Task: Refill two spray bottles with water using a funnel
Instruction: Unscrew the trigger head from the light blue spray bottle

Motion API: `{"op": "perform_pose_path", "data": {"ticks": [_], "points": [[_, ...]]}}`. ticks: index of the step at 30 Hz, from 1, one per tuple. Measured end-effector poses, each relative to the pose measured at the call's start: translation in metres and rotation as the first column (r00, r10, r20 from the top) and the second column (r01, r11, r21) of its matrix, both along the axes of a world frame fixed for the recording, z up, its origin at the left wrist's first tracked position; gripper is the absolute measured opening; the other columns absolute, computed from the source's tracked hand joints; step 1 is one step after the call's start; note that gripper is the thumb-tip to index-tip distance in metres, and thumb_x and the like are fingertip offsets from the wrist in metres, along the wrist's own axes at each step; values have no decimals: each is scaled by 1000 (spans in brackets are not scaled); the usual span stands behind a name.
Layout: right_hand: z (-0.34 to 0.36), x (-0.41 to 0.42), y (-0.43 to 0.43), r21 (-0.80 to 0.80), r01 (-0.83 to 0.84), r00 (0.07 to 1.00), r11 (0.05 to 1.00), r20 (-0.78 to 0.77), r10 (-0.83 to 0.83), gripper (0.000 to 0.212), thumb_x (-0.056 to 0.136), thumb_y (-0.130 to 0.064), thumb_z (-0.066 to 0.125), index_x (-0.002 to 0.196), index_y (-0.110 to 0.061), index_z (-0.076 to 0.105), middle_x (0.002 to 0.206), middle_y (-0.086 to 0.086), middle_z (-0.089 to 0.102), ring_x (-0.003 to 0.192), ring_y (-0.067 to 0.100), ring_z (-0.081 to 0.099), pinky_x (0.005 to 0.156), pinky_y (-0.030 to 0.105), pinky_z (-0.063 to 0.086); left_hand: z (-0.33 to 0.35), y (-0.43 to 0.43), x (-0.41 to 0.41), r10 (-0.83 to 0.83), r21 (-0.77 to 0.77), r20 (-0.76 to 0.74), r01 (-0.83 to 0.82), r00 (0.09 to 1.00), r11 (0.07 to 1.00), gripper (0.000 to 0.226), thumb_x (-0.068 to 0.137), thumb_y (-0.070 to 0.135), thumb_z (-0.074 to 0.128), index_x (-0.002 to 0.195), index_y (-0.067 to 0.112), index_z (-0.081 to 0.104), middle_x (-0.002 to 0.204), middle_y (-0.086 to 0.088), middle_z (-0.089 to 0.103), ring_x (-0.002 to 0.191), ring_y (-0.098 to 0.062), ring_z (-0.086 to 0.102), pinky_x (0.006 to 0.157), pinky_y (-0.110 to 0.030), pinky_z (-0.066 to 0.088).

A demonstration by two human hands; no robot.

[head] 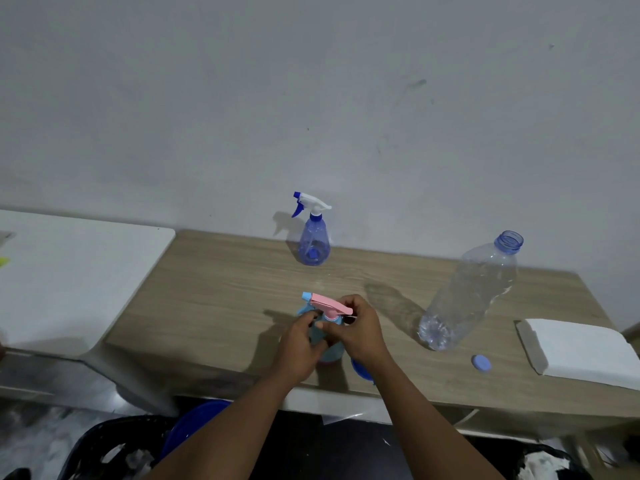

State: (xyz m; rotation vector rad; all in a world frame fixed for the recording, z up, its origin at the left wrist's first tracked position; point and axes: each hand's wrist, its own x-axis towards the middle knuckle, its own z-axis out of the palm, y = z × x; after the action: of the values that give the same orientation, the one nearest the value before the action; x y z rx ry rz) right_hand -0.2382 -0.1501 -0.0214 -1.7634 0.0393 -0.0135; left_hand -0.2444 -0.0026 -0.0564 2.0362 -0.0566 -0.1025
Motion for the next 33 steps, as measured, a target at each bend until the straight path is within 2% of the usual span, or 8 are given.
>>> {"op": "perform_pose_path", "data": {"ticks": [4,6,9,11,16,22,28,33], "points": [[-3,-2,-6,-31,-23,1000,999,4,23,28,79,-10,81,106,-13,73,100,0,76,95,14,71,89,42,57,3,1,-1,9,-5,-18,-9,1000,1000,47,80,15,73,117,40,56,107,20,63,100,-1,61,82,-24,53],[-2,-4,-10,-24,-67,998,997,-2,67,32,83,-9,77,114,-16,72,107,-2,75,100,11,70,92,41,56,1,1,-1,12,-2,-15,-12,1000,1000,49,78,16,74,119,37,58,111,18,65,102,-2,62,84,-28,55],[3,-4,-2,8,-28,1000,1000,-3,28,40,72,-19,86,108,-15,68,102,1,74,96,19,70,87,41,58,0,1,-1,8,-2,-7,-8,1000,1000,47,76,18,73,119,35,59,109,14,67,100,-6,65,82,-34,57],[1,-4,1,16,17,1000,1000,3,-17,40,68,-25,88,99,-14,66,96,4,72,91,25,69,83,47,58,1,0,-1,5,-4,-9,-5,1000,1000,46,79,17,73,120,33,59,109,15,66,101,-6,64,81,-29,56],[-2,-8,-11,17,-59,998,998,0,59,30,84,-11,76,113,-19,73,107,-1,76,102,15,71,94,46,56,-1,0,-2,35,2,-8,-35,999,999,51,78,15,74,124,30,58,115,12,65,106,-5,62,87,-31,55],[0,-7,2,24,15,1000,1000,23,-16,41,68,-31,86,100,-16,65,97,1,72,93,22,69,85,50,57,-2,-1,-1,22,0,-8,-22,1000,1000,50,80,16,74,126,28,57,116,11,65,105,-6,62,86,-33,57],[1,-10,-12,0,-67,998,998,9,67,31,85,-10,74,114,-20,72,108,-5,76,103,12,70,95,42,55,-2,-2,-1,41,-14,-10,-41,999,999,54,76,14,75,125,28,59,116,14,66,107,-4,62,88,-28,54],[3,-7,4,-17,27,1000,999,8,-27,42,68,-25,90,99,-16,63,94,0,72,87,18,69,79,38,58,-7,0,0,26,20,-6,-26,1000,999,58,76,13,72,130,25,55,122,8,64,108,-8,62,90,-37,56]]}}
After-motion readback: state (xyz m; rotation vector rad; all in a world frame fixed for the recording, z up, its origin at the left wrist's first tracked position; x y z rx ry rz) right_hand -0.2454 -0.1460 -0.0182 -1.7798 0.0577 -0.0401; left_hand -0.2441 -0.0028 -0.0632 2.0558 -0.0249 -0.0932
